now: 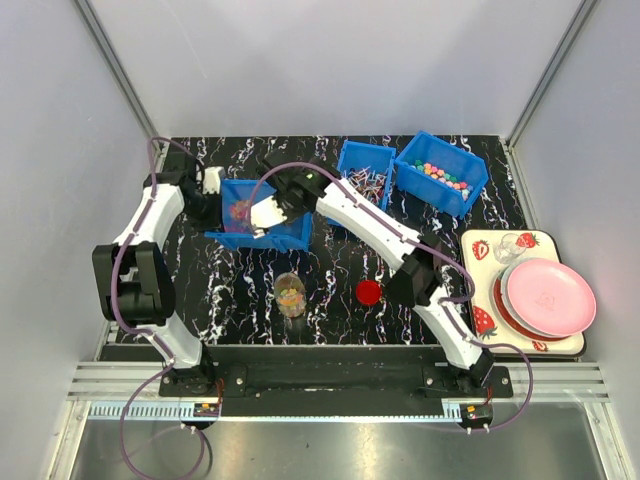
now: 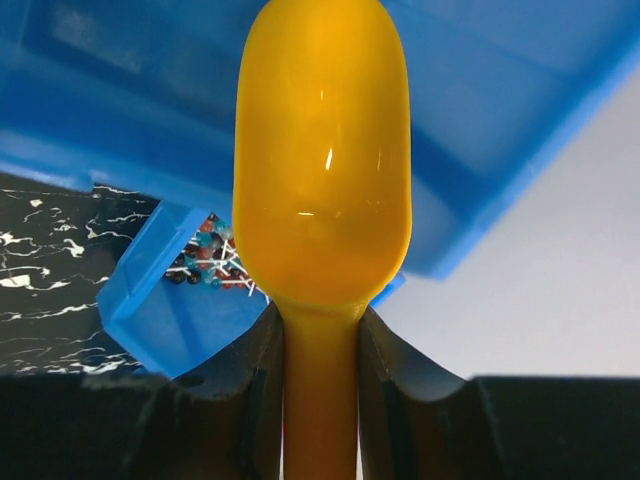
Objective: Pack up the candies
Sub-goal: Scoop the fake candies from the storage box, then place the fake candies in the packing bottle.
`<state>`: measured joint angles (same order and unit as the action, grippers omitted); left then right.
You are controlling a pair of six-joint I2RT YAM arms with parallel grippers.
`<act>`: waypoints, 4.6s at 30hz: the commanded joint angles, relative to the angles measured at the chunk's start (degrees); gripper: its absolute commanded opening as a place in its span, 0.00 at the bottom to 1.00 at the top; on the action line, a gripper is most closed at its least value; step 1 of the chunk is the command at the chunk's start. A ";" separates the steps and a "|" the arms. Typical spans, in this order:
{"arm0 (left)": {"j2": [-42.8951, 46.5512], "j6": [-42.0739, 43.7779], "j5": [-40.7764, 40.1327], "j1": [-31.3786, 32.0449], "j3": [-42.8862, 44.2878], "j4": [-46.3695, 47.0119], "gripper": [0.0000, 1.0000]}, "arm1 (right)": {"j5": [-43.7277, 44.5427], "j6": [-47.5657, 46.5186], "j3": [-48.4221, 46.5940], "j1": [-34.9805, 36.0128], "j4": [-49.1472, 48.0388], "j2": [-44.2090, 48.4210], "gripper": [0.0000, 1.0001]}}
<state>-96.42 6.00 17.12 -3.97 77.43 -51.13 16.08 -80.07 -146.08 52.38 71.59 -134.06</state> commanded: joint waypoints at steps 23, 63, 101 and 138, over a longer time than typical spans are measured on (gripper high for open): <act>5.54 1.56 7.57 2.74 1.41 2.44 0.00 | -9.83 -4.31 -5.62 -1.84 -6.02 -11.66 0.00; 4.93 2.70 9.24 2.74 0.36 3.32 0.00 | -31.10 19.50 -1.32 -0.17 -21.14 -13.25 0.00; 3.70 1.30 6.43 -0.16 0.44 3.41 0.00 | -43.76 35.43 -4.74 -9.13 -21.85 -2.26 0.00; 1.41 -0.11 3.62 -2.18 0.53 3.76 0.00 | -45.34 32.35 9.32 -17.05 -12.97 16.45 0.00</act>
<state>-95.94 5.96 18.83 -5.69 75.72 -49.47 -29.36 -46.92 -138.28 35.90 58.67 -123.96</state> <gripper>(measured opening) 0.117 0.338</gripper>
